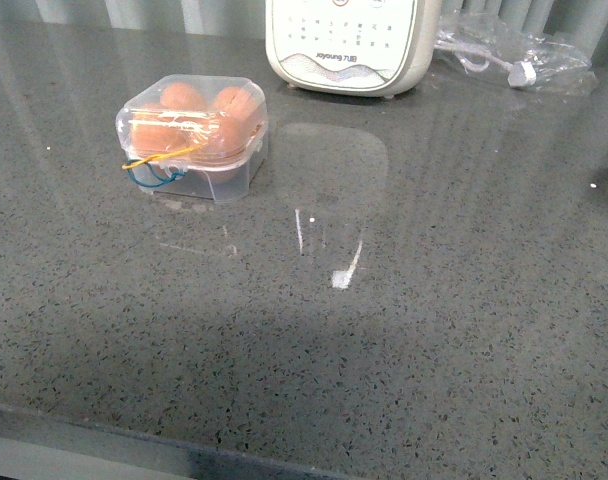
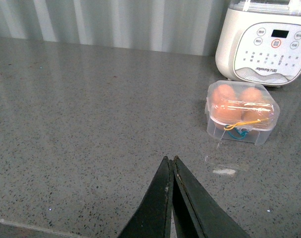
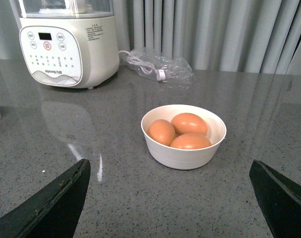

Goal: Put egg into box

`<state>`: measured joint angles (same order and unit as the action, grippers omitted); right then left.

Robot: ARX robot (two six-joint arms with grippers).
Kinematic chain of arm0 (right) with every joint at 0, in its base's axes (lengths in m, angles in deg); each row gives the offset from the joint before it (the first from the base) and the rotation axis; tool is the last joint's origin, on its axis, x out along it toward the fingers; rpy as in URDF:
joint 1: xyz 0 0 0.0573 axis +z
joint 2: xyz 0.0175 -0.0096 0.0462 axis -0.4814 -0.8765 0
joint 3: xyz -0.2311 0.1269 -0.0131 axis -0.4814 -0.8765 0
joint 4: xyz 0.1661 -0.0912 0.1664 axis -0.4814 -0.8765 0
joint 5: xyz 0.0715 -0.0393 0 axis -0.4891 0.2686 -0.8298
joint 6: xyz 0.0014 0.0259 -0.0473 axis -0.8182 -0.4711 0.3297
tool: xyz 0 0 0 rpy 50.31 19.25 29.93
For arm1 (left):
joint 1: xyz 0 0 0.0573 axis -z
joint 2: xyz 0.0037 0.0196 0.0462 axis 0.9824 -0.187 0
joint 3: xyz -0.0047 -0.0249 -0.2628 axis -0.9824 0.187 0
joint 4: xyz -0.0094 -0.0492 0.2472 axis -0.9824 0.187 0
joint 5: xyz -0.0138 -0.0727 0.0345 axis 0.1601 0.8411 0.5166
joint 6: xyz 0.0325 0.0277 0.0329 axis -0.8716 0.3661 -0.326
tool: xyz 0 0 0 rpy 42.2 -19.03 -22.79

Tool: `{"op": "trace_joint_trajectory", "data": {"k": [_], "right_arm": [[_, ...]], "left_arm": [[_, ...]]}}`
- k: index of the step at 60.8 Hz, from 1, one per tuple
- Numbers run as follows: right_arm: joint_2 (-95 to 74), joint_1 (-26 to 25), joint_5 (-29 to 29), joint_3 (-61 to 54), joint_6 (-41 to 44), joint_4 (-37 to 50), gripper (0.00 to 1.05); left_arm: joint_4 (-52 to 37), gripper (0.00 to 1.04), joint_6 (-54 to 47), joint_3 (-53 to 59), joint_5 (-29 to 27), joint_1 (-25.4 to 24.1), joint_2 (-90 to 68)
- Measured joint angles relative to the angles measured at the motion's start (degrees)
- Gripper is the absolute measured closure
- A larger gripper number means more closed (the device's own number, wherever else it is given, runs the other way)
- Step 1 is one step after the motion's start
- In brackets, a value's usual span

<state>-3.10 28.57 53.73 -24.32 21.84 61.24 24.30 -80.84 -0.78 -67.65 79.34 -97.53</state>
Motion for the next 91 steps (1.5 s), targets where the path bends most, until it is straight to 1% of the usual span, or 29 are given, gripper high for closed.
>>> {"op": "trace_joint_trajectory", "data": {"k": [8,13,15,22,46,53,55,62,64,80,82,83,86,91], "right_arm": [[0.0,0.0,0.0,0.0,0.0,0.0,0.07],[0.0,0.0,0.0,0.0,0.0,0.0,0.07],[0.0,0.0,0.0,0.0,0.0,0.0,0.07],[0.0,0.0,0.0,0.0,0.0,0.0,0.07],[0.0,0.0,0.0,0.0,0.0,0.0,0.07],[0.0,0.0,0.0,0.0,0.0,0.0,0.07],[0.0,0.0,0.0,0.0,0.0,0.0,0.07],[0.0,0.0,0.0,0.0,0.0,0.0,0.07],[0.0,0.0,0.0,0.0,0.0,0.0,0.07],[0.0,0.0,0.0,0.0,0.0,0.0,0.07],[0.0,0.0,0.0,0.0,0.0,0.0,0.07],[0.0,0.0,0.0,0.0,0.0,0.0,0.07],[0.0,0.0,0.0,0.0,0.0,0.0,0.07],[0.0,0.0,0.0,0.0,0.0,0.0,0.07]], "left_arm": [[1.3,1.01,0.0,1.1,0.0,0.0,2.4],[8.0,1.01,0.0,1.4,0.0,0.0,7.7],[9.0,1.01,0.0,1.8,0.0,0.0,9.6],[9.2,1.01,0.0,2.4,0.0,0.0,12.4],[9.2,1.01,0.1,2.4,0.0,0.0,12.8],[9.2,0.82,0.0,2.4,0.0,0.0,12.8],[9.2,0.79,0.0,2.4,0.0,0.0,12.8],[9.2,0.59,0.0,2.4,0.0,0.0,12.8],[9.2,0.55,0.0,2.4,0.0,0.0,12.8],[9.2,0.13,0.0,2.4,0.0,0.0,12.8],[9.2,0.06,0.0,2.4,0.0,0.0,12.8],[9.2,0.05,0.0,2.4,0.0,0.0,12.8],[9.2,0.08,0.0,2.4,0.0,0.0,12.8],[9.2,0.07,0.0,2.4,0.0,0.0,12.8]]}}
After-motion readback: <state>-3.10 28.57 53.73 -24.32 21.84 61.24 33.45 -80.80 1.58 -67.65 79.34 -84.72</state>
